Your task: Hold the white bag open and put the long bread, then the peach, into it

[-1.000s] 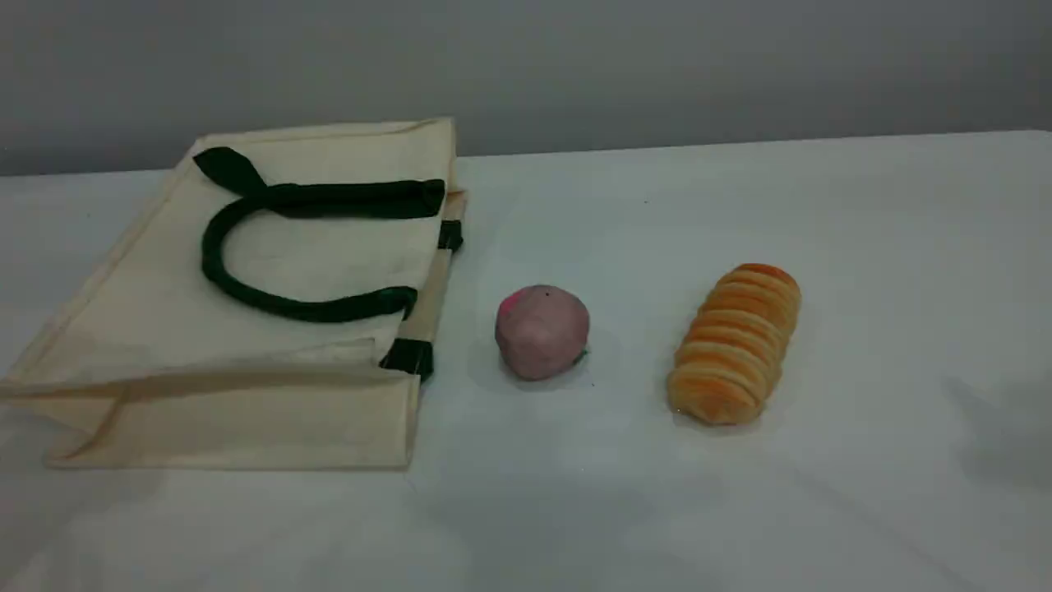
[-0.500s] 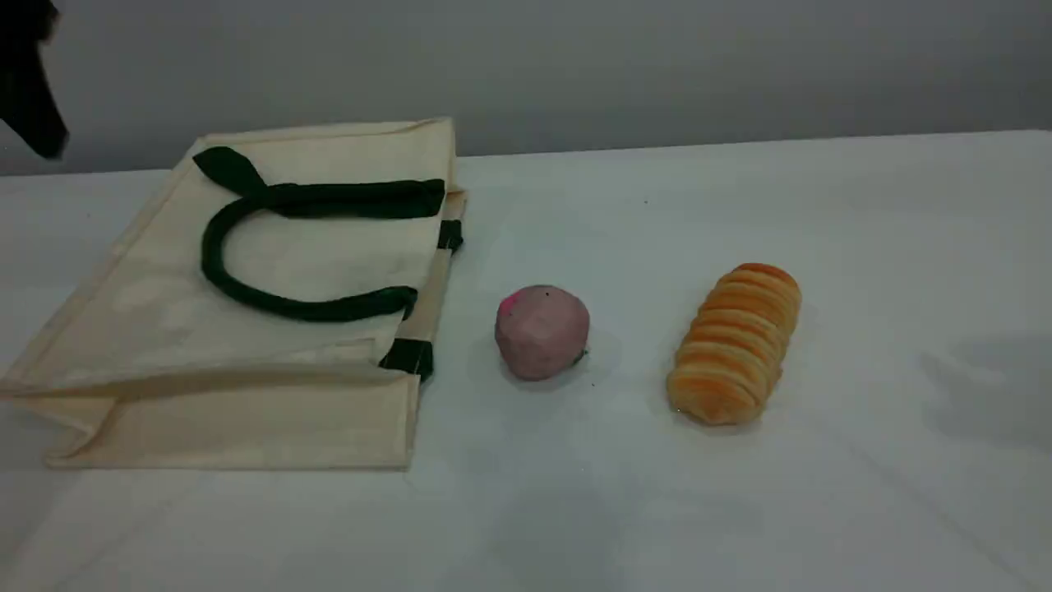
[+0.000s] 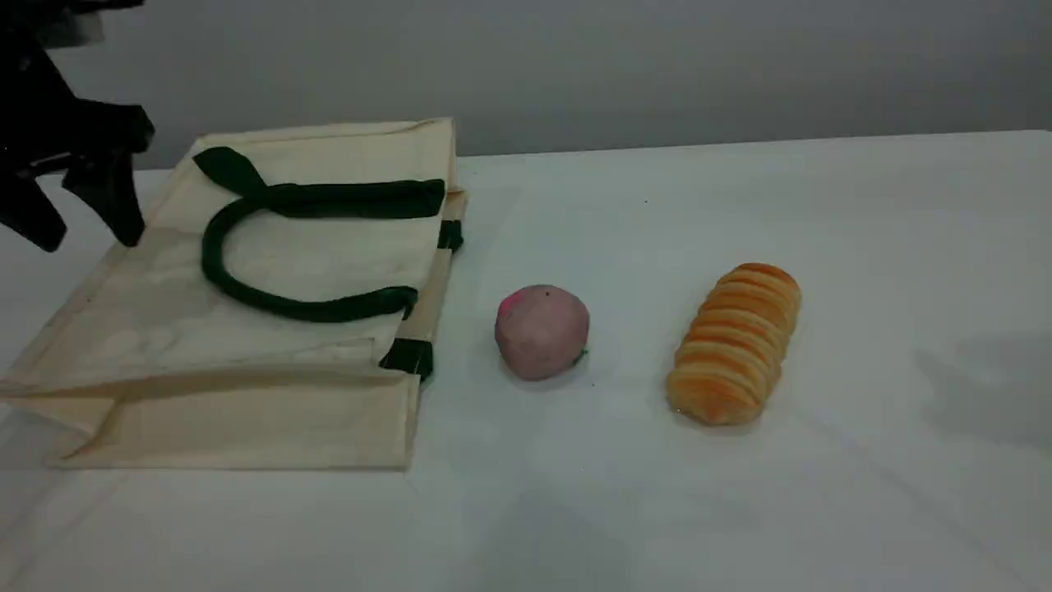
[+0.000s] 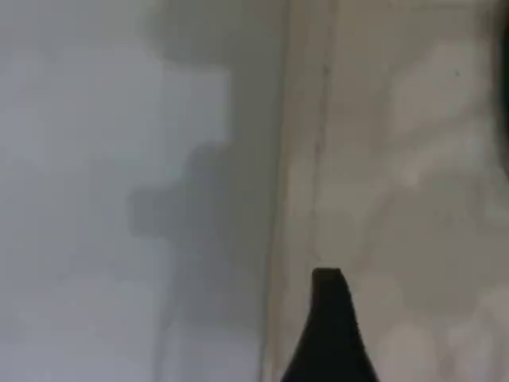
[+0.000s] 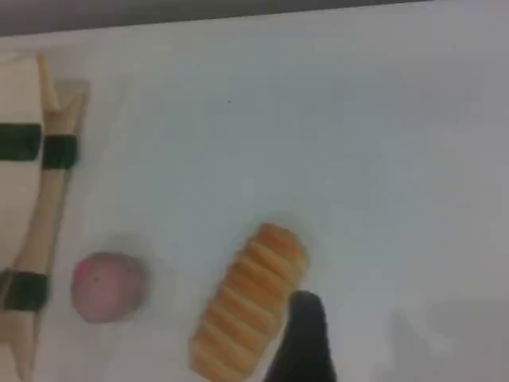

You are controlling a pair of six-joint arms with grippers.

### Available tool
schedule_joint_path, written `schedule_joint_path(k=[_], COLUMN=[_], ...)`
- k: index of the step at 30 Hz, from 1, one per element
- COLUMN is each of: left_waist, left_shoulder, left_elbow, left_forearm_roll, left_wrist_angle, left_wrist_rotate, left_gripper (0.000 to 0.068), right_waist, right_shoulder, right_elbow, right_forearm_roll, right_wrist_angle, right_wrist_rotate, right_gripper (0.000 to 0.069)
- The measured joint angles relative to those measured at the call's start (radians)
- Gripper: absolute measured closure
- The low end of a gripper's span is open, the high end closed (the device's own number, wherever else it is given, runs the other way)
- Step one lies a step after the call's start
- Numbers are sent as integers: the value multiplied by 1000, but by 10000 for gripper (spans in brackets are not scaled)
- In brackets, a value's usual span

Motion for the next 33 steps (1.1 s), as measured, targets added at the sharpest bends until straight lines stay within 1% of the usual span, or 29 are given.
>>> schedule_joint_path(k=[3,6,13,16,23,25,28,33], left_waist=[0,-11,-49,-61,-61,-61,-61,-61], left_shoulder=[24,39,94,125,190,203,218,248], left_elbow=[-30,-64,-126,-139,-142,-142,-142,-142], left_forearm_roll=[-9,-11,-77,-83,-83,-84,-112,-113], left_wrist_angle=[1,1,-3,-18,-20,-39,-60,-71], left_wrist_rotate=[1,1,1,1,1,1,1,1], left_gripper=[199,199,199,199,199,199,199,212], right_waist=[0,0,0,0,0,0,0,0], right_shoulder=[0,0,0,0,0,0,0,0], right_elbow=[0,0,0,0,0,0,0,0], right_forearm_roll=[30,36,36,36,36,36,36,36], right_wrist_angle=[-4,-8,-14,-14,-14,-14,-14,-14], right_wrist_rotate=[0,0,-3,-4,-4,-4,-4,-4], right_gripper=[148,148,148,148,148,148,148,148])
